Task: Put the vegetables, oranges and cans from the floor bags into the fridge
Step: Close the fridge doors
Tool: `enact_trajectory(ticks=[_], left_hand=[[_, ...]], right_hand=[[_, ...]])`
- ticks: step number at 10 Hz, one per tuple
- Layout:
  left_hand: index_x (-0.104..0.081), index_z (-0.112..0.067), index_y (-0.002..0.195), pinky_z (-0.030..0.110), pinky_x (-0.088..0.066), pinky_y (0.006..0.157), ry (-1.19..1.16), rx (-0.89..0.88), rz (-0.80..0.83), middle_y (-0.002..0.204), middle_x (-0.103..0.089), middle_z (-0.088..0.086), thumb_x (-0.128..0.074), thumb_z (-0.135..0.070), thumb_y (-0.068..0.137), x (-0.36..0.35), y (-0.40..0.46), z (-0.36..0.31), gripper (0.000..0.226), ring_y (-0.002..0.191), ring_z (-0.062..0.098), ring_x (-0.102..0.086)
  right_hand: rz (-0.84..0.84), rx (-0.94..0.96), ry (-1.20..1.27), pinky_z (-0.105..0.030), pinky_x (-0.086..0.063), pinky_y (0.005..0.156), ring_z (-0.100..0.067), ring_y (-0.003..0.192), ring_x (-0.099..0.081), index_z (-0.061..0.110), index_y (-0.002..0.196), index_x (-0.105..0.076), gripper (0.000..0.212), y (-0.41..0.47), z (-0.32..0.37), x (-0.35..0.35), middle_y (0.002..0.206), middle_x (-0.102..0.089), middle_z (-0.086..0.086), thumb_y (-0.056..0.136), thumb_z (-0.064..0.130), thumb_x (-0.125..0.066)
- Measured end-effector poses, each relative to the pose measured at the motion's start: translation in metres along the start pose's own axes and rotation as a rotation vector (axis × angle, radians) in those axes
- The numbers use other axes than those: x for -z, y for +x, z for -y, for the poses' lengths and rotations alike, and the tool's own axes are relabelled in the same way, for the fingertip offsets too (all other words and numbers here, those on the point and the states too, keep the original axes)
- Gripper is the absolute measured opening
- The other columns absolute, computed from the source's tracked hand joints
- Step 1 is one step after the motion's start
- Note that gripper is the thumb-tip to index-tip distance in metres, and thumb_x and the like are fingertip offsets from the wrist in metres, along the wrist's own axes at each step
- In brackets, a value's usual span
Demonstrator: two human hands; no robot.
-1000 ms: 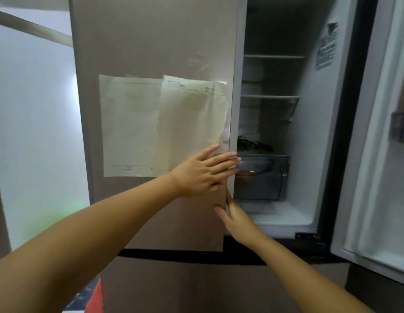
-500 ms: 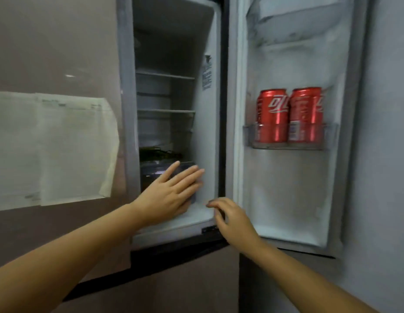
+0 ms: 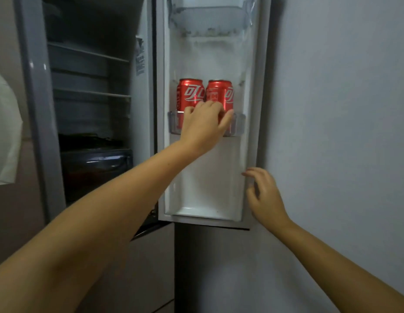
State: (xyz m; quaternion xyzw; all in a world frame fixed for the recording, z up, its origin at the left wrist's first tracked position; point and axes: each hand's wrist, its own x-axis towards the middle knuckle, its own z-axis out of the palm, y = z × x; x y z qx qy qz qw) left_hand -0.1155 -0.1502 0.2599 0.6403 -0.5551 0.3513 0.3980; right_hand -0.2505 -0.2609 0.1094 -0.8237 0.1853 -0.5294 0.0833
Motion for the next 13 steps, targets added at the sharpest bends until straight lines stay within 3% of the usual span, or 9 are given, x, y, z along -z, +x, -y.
enact_trajectory(ticks=[2, 3, 5, 6, 7, 8, 10, 12, 13], left_hand=[[-0.044, -0.021, 0.057, 0.026, -0.038, 0.058, -0.213, 0.089, -0.184, 0.058, -0.048, -0.006, -0.045, -0.034, 0.097, 0.043, -0.019, 0.035, 0.042, 0.055, 0.010, -0.047], [-0.050, -0.022, 0.060, 0.015, -0.042, 0.055, -0.345, 0.193, -0.216, 0.061, -0.053, -0.005, -0.045, -0.030, 0.099, 0.079, -0.034, 0.066, 0.040, 0.055, 0.000, -0.050], [-0.052, -0.011, 0.113, 0.024, -0.051, 0.087, -0.309, 0.343, -0.369, 0.104, -0.055, -0.008, -0.041, -0.024, 0.099, 0.130, -0.076, 0.114, 0.022, 0.096, 0.000, -0.056], [-0.034, -0.011, 0.140, 0.039, -0.028, 0.117, -0.035, 0.038, -0.385, 0.145, -0.034, 0.002, -0.041, -0.026, 0.096, 0.142, -0.099, 0.113, 0.048, 0.138, 0.020, -0.033], [-0.036, -0.017, 0.140, 0.053, -0.009, 0.118, 0.447, -0.376, -0.111, 0.151, -0.028, 0.017, -0.038, -0.032, 0.097, 0.144, -0.107, 0.123, 0.045, 0.142, 0.033, -0.016], [-0.054, -0.025, 0.129, 0.053, -0.006, 0.117, 0.734, -0.407, 0.090, 0.153, -0.030, 0.015, -0.037, -0.041, 0.097, 0.148, -0.119, 0.165, 0.040, 0.140, 0.042, -0.008], [-0.018, -0.025, 0.150, 0.052, 0.007, 0.115, 1.100, -0.269, 0.187, 0.158, -0.020, 0.010, -0.032, -0.045, 0.096, 0.165, -0.142, 0.272, 0.059, 0.145, 0.034, -0.013], [-0.012, -0.022, 0.148, 0.050, 0.004, 0.114, 1.148, -0.272, 0.182, 0.154, -0.029, 0.010, -0.033, -0.049, 0.093, 0.161, -0.145, 0.297, 0.065, 0.143, 0.026, -0.015], [-0.026, -0.016, 0.147, 0.050, 0.001, 0.114, 1.079, -0.226, 0.177, 0.153, -0.031, 0.014, -0.038, -0.044, 0.090, 0.158, -0.155, 0.287, 0.065, 0.142, 0.028, -0.019]], right_hand=[[-0.045, -0.071, 0.115, -0.043, -0.019, 0.119, -0.019, 0.145, -0.016, 0.018, 0.149, -0.020, 0.063, -0.001, 0.012, -0.009, 0.158, -0.015, -0.003, 0.095, 0.018, -0.052], [-0.028, 0.012, 0.227, -0.045, -0.018, 0.119, -0.015, 0.148, -0.005, 0.036, 0.149, -0.006, 0.071, -0.010, 0.037, -0.025, 0.159, 0.004, 0.006, 0.092, 0.045, -0.046], [-0.141, 0.428, 0.241, -0.028, -0.004, 0.121, -0.032, 0.147, -0.004, 0.020, 0.146, -0.024, 0.059, -0.034, 0.111, -0.079, 0.160, 0.002, 0.008, 0.094, 0.040, -0.046], [-0.030, 0.591, 0.414, -0.031, -0.011, 0.121, -0.025, 0.149, 0.001, 0.030, 0.150, -0.014, 0.067, -0.032, 0.137, -0.113, 0.159, 0.001, 0.015, 0.092, 0.028, -0.049], [0.033, 0.746, 0.394, -0.040, -0.010, 0.121, -0.021, 0.148, 0.002, 0.027, 0.152, 0.000, 0.066, -0.022, 0.157, -0.157, 0.160, 0.007, 0.012, 0.099, 0.038, -0.038], [0.107, 0.738, 0.262, -0.039, 0.000, 0.122, -0.017, 0.148, 0.006, 0.023, 0.151, 0.008, 0.067, -0.013, 0.167, -0.209, 0.159, 0.012, 0.007, 0.099, 0.046, -0.028], [0.097, 0.739, -0.116, -0.053, -0.009, 0.117, -0.021, 0.148, 0.003, 0.024, 0.152, -0.001, 0.072, 0.004, 0.158, -0.294, 0.160, -0.005, -0.003, 0.093, 0.039, -0.040], [0.147, 0.741, -0.227, -0.051, -0.002, 0.117, -0.021, 0.148, 0.011, 0.022, 0.152, -0.001, 0.074, 0.010, 0.163, -0.309, 0.159, 0.015, 0.000, 0.089, 0.040, -0.034], [0.294, 0.731, -0.131, -0.054, -0.017, 0.117, -0.024, 0.148, -0.005, 0.019, 0.149, -0.026, 0.067, 0.015, 0.170, -0.280, 0.160, -0.005, -0.004, 0.087, 0.035, -0.042]])
